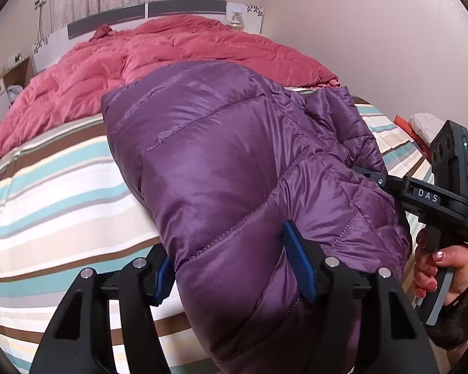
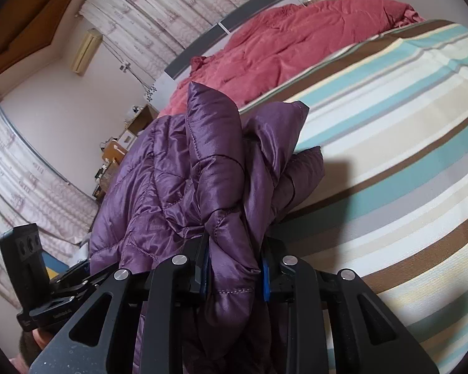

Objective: Fold large clothes

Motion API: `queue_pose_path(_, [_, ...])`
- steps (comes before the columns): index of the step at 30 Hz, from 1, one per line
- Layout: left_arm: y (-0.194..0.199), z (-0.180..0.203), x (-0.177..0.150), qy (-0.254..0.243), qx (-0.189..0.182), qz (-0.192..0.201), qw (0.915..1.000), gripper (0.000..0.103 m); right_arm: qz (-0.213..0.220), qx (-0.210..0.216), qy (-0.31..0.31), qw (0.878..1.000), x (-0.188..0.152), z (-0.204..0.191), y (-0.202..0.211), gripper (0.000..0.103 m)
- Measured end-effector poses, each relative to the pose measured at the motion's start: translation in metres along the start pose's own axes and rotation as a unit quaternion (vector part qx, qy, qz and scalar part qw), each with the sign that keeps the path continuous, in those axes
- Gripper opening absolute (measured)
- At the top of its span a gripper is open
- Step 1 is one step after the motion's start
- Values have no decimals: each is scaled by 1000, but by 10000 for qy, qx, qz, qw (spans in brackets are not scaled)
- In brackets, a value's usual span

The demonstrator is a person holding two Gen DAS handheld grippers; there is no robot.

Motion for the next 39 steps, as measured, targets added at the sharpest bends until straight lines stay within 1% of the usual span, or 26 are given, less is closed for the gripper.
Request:
queue_pose_path(4, [12,1,1,-77,58,112,9999,61,84,126,-10,9999,4,-7,3,24])
queue_pose_path(11, [39,-6,3,-66,237,348,9991,61,202,405,55,9990,11,-33,4,24])
queue_pose_path(18, [73,-24,3,32,451,653,9968,61,283,678,358,9967,20,-78,0,24])
queue_pose_path(24, [104,-55,-4,256,707,880,9933,61,225,922,616,9936,26,-127,-18,24])
queue_pose_path(30, [134,-94,-15,491,1015,1100,9875,61,135,1171,868,9892,25,-176,-40,24])
queue_pose_path(36, [151,-140,-21,757,1322,1237,9806,61,-11,1394,1069,9844,21,-223,-76,24])
queue_pose_path(39, [155,-171,-23,897,1494,1253,9767,61,-78,1455,1145,9827,17,-245,-99,24])
Point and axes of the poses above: each gripper's, at about its wrist camera, not at the fingertips, and y roughly against the way its jaws point, z to its right, x to its top, the point moved 2 cm from there along -y, roughly the way its jaws point, and after that the axes turned 15 degrees about -x, right-handed, at the moved point
